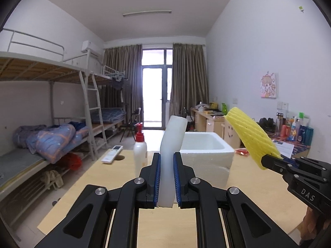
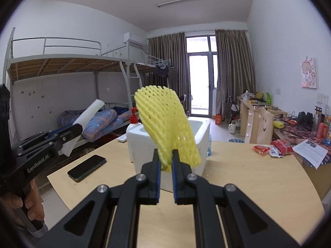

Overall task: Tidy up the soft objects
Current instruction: 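Carry the white strip and yellow mesh with both grippers over the box opening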

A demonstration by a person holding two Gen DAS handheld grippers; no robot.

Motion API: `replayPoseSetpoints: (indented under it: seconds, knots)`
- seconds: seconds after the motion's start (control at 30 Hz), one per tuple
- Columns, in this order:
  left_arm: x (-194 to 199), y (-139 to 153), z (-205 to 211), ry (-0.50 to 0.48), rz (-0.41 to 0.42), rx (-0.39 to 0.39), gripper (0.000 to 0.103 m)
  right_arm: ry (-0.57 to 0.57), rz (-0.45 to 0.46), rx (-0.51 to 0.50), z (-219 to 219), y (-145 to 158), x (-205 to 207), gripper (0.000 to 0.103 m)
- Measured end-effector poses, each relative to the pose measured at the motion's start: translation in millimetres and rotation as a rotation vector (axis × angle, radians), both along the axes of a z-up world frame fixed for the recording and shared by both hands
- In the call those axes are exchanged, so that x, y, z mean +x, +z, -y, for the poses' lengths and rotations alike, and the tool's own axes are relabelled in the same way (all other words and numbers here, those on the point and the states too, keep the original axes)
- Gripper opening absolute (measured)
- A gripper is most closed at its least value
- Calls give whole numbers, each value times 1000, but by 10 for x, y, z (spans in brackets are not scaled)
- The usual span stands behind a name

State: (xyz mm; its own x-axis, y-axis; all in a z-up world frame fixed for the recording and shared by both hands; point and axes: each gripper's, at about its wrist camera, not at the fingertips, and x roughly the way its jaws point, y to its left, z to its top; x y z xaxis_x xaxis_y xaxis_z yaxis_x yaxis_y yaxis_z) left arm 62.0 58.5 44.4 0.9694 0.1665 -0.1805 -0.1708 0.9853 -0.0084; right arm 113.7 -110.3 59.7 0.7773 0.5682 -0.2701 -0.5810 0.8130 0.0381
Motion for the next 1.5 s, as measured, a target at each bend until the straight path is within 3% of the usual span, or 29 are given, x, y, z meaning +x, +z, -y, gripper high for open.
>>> replayPoseSetpoints:
  seconds: [0.7,1.5]
  knots:
    - [238,-20,13,-18,-33,21,13,-16,-15,-23,-135,19,67,12]
    - [650,316,-129,-49,-8,47,13,-27,5,-24,-365,275,444,12]
